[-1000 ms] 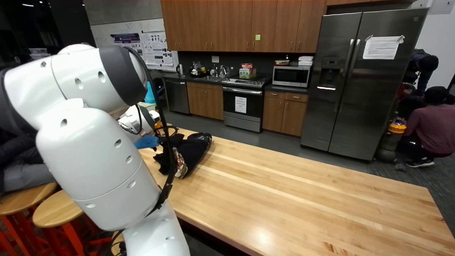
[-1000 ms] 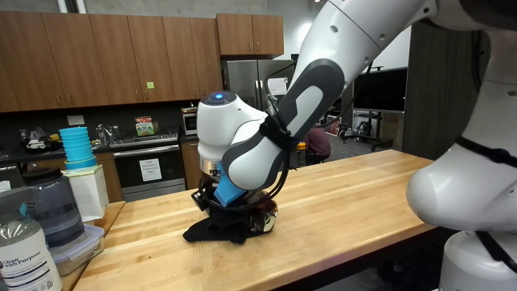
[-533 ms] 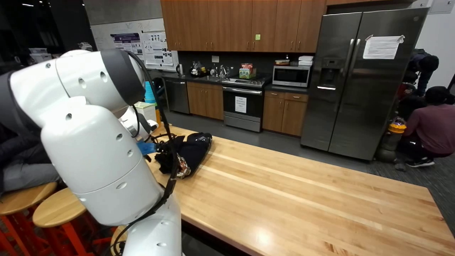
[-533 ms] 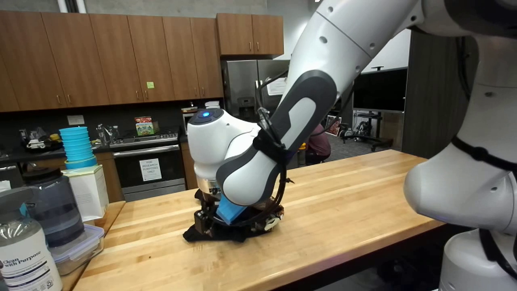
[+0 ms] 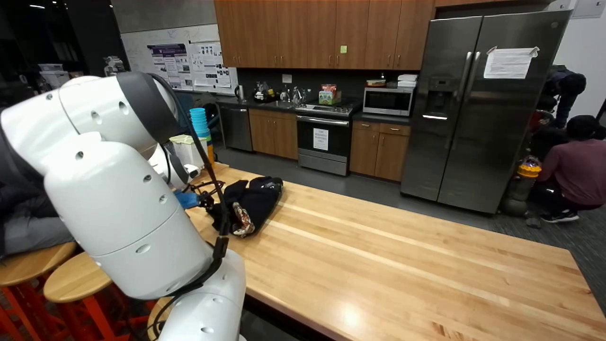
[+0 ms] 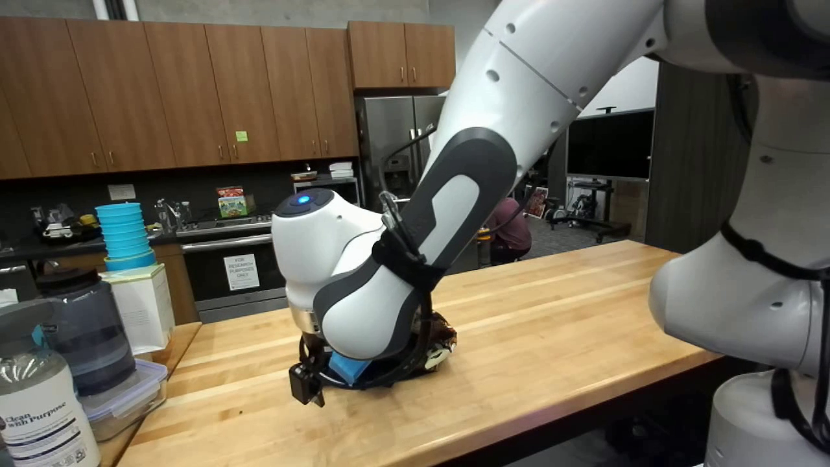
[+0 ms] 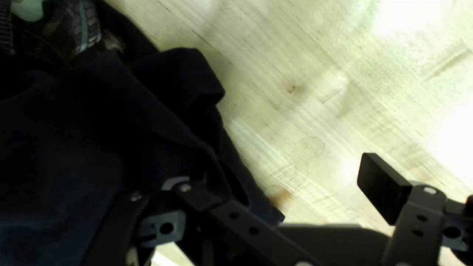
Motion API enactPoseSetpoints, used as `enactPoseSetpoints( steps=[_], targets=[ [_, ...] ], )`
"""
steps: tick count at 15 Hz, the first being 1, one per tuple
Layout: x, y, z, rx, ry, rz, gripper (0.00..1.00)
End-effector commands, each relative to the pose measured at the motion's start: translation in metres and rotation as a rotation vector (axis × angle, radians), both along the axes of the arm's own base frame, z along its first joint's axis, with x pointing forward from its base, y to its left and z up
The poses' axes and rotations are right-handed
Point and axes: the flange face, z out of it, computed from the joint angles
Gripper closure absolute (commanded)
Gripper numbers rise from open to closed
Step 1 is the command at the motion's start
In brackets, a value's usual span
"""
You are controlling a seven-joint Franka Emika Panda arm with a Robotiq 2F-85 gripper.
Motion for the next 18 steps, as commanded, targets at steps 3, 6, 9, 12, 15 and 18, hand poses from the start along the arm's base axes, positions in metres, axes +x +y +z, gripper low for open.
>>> enactPoseSetpoints(
  steps=[3,6,9,12,15,18],
  targets=[
    [0.002,0.026,0.020,0.048,-0.102,0.032,0.00],
    [-0.001,0.034,0.057,0.160,-0.178,0.027,0.00],
    [-0.006,0.034,0.092,0.270,-0.259,0.031,0.00],
    [0.001,0.021,0.121,0.357,-0.312,0.006,0.00],
    [0.016,0.001,0.145,0.426,-0.345,-0.034,0.00],
    [0.034,-0.022,0.156,0.469,-0.365,-0.082,0.00]
  ],
)
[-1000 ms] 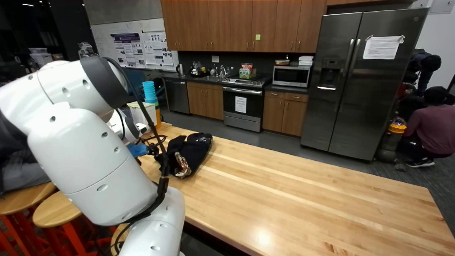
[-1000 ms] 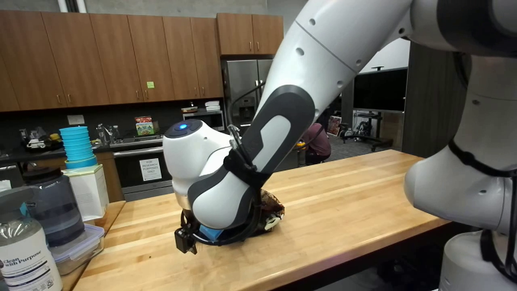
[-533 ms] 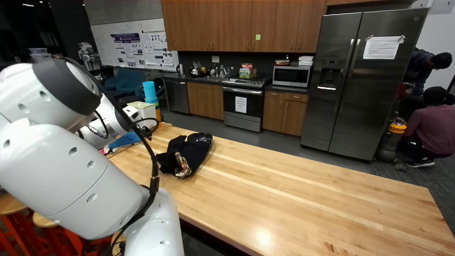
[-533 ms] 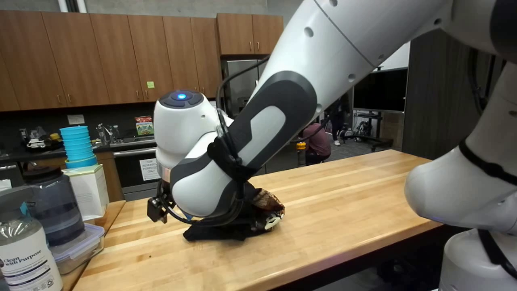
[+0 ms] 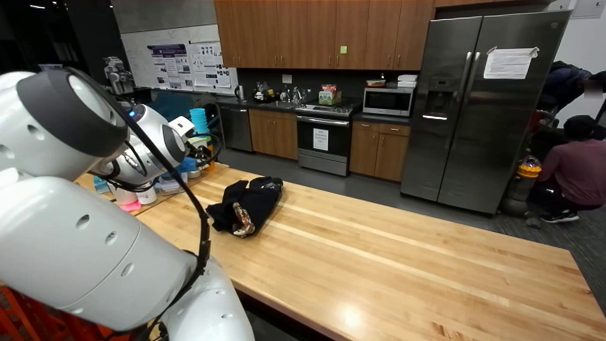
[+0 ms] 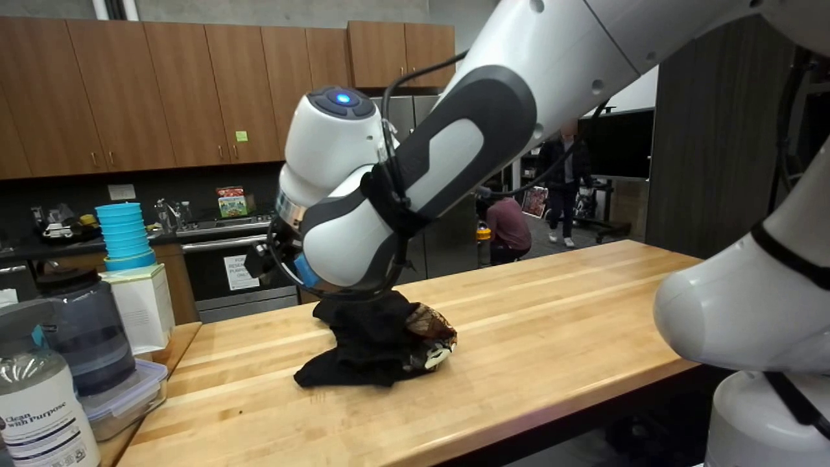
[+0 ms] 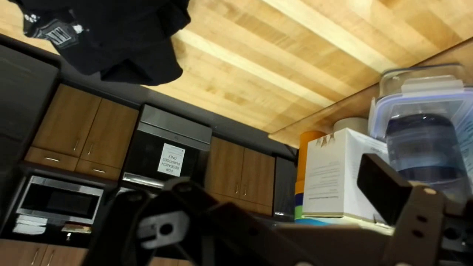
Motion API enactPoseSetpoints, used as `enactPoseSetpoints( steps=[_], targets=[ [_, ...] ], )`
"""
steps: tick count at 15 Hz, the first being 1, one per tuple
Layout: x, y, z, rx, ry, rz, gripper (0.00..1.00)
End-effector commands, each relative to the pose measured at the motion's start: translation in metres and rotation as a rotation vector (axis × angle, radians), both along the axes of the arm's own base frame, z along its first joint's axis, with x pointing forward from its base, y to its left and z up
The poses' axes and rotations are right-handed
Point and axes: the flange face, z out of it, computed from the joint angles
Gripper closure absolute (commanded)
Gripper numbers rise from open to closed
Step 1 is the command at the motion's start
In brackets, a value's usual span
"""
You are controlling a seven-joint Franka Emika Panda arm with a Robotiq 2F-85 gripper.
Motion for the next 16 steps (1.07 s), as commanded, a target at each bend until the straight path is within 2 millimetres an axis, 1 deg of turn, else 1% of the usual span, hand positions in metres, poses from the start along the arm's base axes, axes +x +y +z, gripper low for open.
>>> enactPoseSetpoints(
  steps=[1,4,6,13,16],
  targets=[
    [0.015,-0.027,0.007,0.063,-0.007,-0.051,0.00],
    [0.027,-0.044,0.003,0.076,0.002,-0.104,0.00],
    [0.032,-0.052,-0.005,0.071,0.018,-0.124,0.00],
    [0.044,-0.078,-0.045,0.052,0.112,-0.157,0.00],
    [0.054,-0.088,-0.064,0.039,0.175,-0.168,0.00]
  ],
)
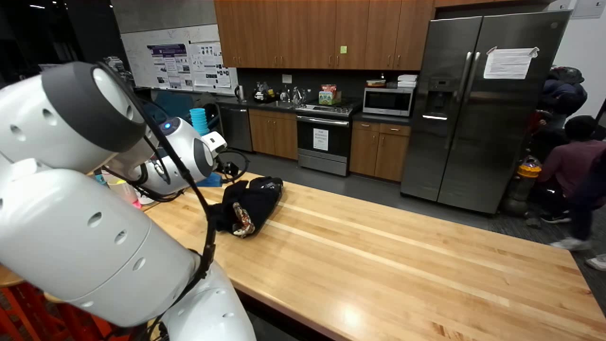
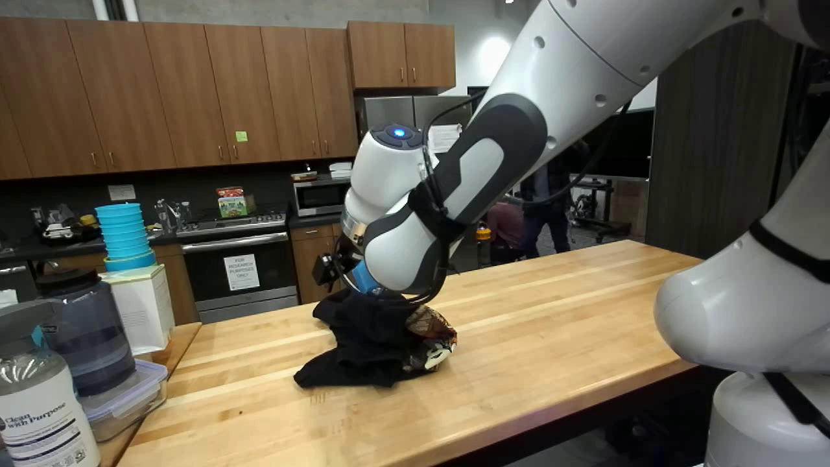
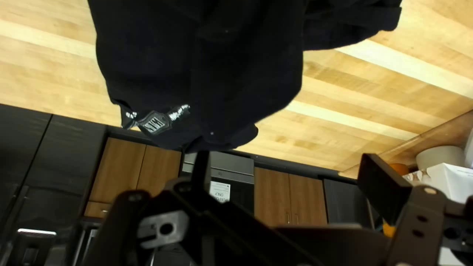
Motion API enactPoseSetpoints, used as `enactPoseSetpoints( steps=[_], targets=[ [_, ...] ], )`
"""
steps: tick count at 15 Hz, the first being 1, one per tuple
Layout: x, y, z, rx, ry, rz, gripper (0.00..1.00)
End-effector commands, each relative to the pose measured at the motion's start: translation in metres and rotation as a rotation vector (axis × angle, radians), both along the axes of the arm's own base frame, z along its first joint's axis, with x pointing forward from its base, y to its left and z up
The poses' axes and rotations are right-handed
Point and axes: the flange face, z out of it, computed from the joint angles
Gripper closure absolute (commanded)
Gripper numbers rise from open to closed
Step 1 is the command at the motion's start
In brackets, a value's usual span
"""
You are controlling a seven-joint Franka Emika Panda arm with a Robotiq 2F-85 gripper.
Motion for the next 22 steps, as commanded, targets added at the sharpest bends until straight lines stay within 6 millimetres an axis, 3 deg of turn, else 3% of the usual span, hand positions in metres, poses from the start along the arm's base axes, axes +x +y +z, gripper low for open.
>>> enactPoseSetpoints(
  steps=[1,6,16,22],
  targets=[
    [0.014,-0.012,-0.022,0.023,0.087,0.001,0.00],
    [0.027,-0.023,-0.045,0.024,0.196,-0.009,0.00],
    [0.033,-0.028,-0.062,0.004,0.285,0.015,0.00],
    [0.046,-0.042,-0.067,0.022,0.320,-0.013,0.00]
  ],
)
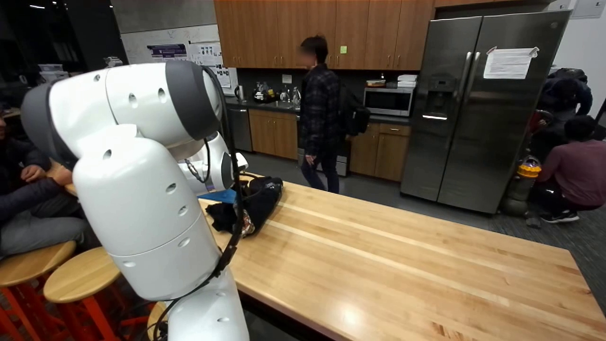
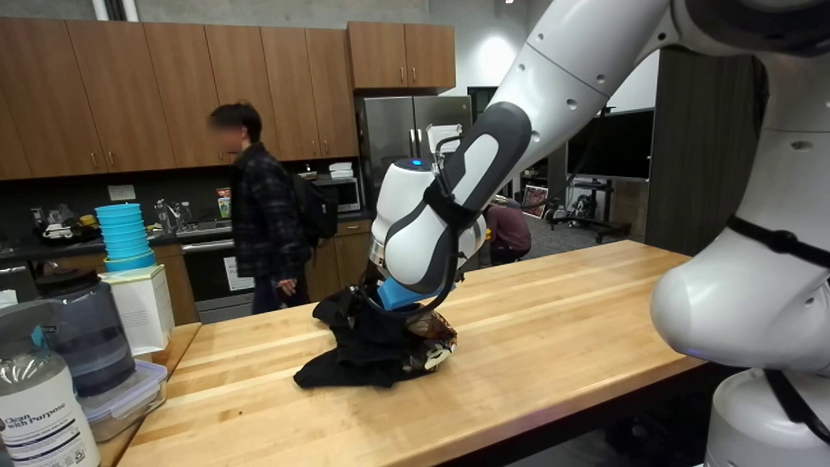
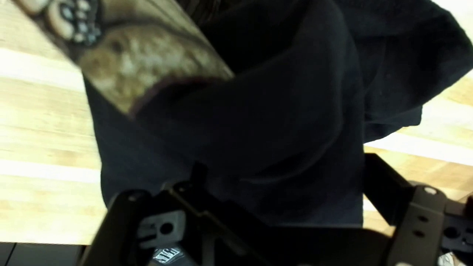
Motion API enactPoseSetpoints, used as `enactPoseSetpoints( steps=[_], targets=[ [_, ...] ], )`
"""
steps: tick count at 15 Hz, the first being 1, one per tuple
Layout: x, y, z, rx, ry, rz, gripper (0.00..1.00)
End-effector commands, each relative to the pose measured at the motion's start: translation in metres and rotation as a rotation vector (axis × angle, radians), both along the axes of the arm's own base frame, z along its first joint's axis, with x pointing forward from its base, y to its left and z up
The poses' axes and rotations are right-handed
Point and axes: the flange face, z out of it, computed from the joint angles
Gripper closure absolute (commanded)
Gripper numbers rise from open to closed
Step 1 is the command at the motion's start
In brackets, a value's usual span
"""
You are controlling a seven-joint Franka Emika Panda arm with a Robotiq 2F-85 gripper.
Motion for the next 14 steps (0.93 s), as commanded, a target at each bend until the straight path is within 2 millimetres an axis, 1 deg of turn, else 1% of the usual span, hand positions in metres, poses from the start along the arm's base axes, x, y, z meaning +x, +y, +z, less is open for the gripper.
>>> enactPoseSetpoints(
  steps=[1,8,14],
  targets=[
    [0.014,-0.009,-0.002,0.004,0.037,-0.007,0.00],
    [0.030,-0.030,-0.011,-0.033,0.101,-0.062,0.00],
    [0.047,-0.054,-0.019,-0.061,0.170,-0.116,0.00]
  ],
)
